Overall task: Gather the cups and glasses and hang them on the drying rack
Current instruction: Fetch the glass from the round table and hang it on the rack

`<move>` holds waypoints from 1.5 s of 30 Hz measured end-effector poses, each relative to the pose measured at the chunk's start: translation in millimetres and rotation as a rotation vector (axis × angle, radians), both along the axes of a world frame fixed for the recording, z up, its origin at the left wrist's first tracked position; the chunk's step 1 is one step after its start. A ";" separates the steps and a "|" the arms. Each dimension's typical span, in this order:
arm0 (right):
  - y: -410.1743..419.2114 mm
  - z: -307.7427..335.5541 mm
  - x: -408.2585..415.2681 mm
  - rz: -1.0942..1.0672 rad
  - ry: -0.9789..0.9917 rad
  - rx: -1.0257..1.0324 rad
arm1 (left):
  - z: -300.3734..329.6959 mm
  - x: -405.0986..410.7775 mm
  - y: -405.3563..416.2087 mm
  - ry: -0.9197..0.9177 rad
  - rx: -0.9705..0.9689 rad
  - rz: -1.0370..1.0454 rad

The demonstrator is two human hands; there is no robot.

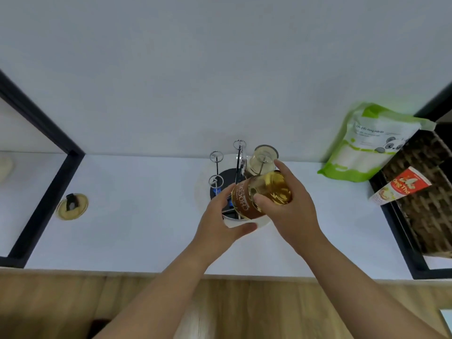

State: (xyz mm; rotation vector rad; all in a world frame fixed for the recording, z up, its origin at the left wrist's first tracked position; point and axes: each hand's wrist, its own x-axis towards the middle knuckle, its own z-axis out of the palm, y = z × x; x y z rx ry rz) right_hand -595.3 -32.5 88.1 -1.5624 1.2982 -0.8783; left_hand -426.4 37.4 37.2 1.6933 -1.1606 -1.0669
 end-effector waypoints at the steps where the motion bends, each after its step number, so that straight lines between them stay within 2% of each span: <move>1: -0.4 -1.1 1.9 0.008 0.029 -0.025 | -1.6 0.8 0.0 0.000 -0.008 0.005; 14: -12.8 -2.8 20.1 0.162 0.554 -0.293 | -15.2 1.2 -18.0 0.015 -0.125 0.021; 17: -17.5 -6.5 18.2 0.191 0.622 -0.349 | -21.8 -0.2 -20.1 0.018 -0.119 0.014; 24: -26.7 -21.6 20.0 0.277 0.664 -0.426 | -42.6 2.0 -22.9 -0.029 -0.082 0.023; 39: -25.4 -41.8 19.8 0.278 0.786 -0.573 | -70.3 4.4 -20.4 -0.107 -0.092 -0.009; 45: -25.5 -38.5 18.6 0.319 0.786 -0.532 | -66.8 6.8 -23.9 -0.128 -0.085 -0.045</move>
